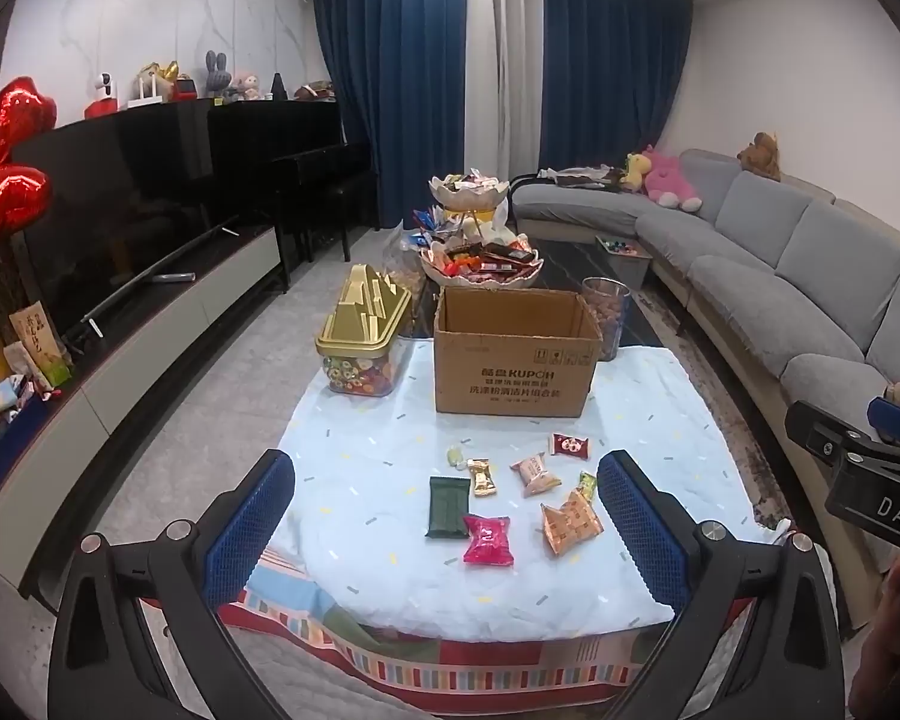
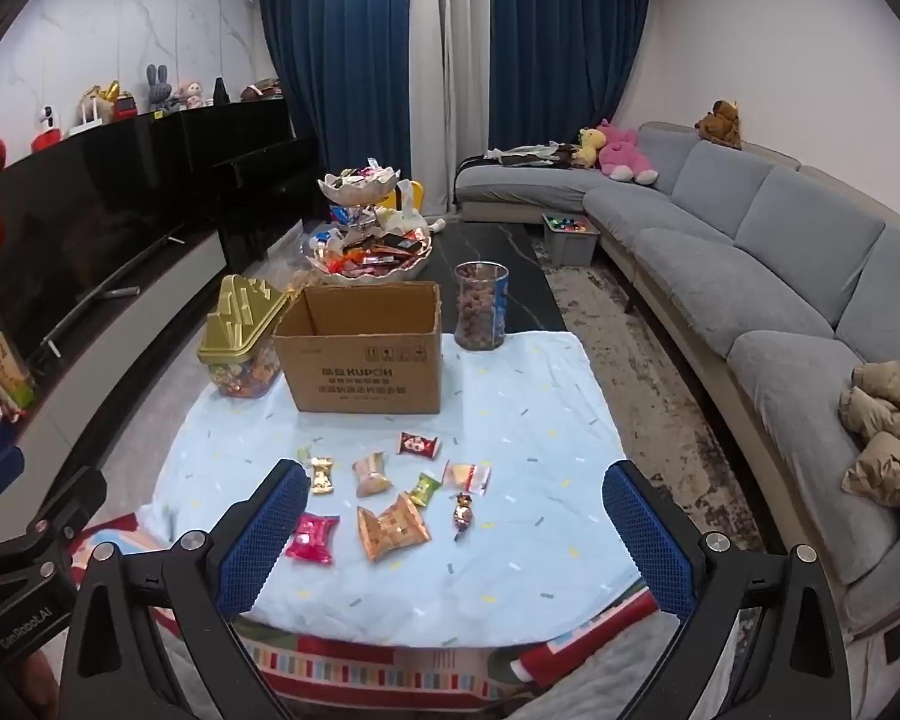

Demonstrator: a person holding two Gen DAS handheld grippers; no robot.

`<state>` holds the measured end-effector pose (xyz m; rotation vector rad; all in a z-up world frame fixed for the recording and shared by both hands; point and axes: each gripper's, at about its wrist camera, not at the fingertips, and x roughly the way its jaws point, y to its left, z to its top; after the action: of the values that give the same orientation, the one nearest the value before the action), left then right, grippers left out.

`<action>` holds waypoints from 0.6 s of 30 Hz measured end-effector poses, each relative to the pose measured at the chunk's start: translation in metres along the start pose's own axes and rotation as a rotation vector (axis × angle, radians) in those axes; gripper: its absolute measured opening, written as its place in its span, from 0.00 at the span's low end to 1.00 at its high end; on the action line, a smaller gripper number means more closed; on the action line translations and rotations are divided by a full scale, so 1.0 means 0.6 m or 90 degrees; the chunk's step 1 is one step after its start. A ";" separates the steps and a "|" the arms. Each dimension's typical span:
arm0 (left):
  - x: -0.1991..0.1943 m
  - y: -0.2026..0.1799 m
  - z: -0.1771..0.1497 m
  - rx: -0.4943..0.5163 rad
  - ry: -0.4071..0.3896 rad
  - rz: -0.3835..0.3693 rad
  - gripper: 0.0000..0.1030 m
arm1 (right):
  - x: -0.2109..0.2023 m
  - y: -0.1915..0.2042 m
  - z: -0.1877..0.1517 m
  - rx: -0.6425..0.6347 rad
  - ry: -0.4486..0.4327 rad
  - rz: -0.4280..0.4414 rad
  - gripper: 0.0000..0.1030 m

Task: Organize snacks

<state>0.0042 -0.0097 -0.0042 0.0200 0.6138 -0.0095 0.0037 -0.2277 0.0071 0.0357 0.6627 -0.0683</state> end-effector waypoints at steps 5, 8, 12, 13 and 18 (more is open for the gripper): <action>-0.002 0.002 0.000 -0.001 -0.001 0.001 1.00 | 0.000 -0.001 0.003 0.000 -0.001 0.000 0.97; -0.002 0.002 0.000 -0.002 -0.002 0.001 1.00 | 0.000 0.000 0.002 0.000 -0.002 0.000 0.97; -0.001 0.000 -0.001 -0.001 -0.003 0.000 1.00 | 0.000 0.001 0.003 0.001 -0.003 -0.002 0.97; -0.002 0.003 0.000 -0.002 -0.003 0.000 1.00 | -0.001 -0.002 0.005 0.001 -0.002 -0.002 0.97; -0.002 0.002 -0.001 -0.003 -0.003 0.000 1.00 | 0.000 -0.001 0.002 0.001 -0.004 -0.002 0.97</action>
<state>0.0030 -0.0083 -0.0037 0.0159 0.6092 -0.0091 0.0046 -0.2287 0.0082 0.0360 0.6570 -0.0719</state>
